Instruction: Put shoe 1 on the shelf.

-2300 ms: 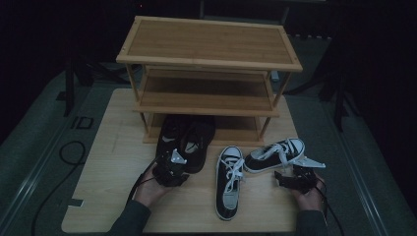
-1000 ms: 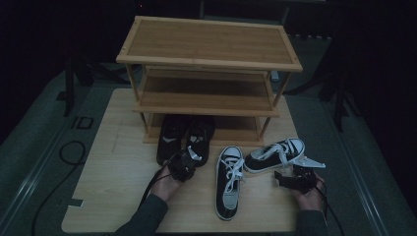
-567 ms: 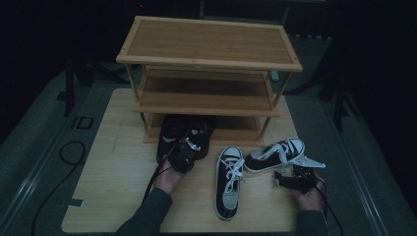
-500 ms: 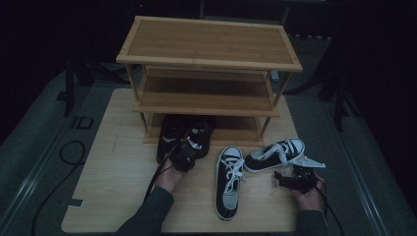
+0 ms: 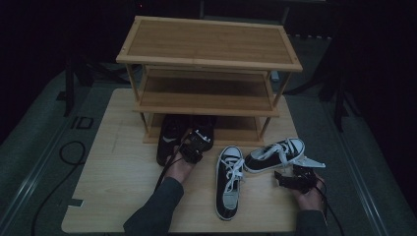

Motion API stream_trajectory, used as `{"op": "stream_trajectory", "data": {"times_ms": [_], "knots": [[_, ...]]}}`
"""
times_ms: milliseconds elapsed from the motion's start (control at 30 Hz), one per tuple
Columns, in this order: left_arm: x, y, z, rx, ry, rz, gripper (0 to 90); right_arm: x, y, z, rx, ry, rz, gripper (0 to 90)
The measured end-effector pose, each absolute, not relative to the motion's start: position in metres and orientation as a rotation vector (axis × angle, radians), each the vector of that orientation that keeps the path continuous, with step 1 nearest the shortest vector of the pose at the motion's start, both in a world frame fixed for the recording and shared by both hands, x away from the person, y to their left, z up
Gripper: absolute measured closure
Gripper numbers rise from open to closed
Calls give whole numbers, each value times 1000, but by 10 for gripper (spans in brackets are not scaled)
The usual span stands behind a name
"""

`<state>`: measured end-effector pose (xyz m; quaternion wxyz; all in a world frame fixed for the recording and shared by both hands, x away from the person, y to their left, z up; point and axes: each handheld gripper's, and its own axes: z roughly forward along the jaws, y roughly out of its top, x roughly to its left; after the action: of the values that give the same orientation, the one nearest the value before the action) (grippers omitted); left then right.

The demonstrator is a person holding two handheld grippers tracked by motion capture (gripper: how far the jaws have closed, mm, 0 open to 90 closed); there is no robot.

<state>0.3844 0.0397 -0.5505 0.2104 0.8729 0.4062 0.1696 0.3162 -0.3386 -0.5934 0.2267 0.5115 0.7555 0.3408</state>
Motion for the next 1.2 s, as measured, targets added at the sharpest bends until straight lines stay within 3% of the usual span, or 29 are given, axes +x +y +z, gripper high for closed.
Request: {"op": "stream_trajectory", "data": {"times_ms": [500,1200], "knots": [[389,38,-551,2430,1118,464,900,316,-339,-593,1410,2082,940,135],[339,72,-537,2405,1038,467,886,316,-339,-593,1409,2083,940,135]]}}
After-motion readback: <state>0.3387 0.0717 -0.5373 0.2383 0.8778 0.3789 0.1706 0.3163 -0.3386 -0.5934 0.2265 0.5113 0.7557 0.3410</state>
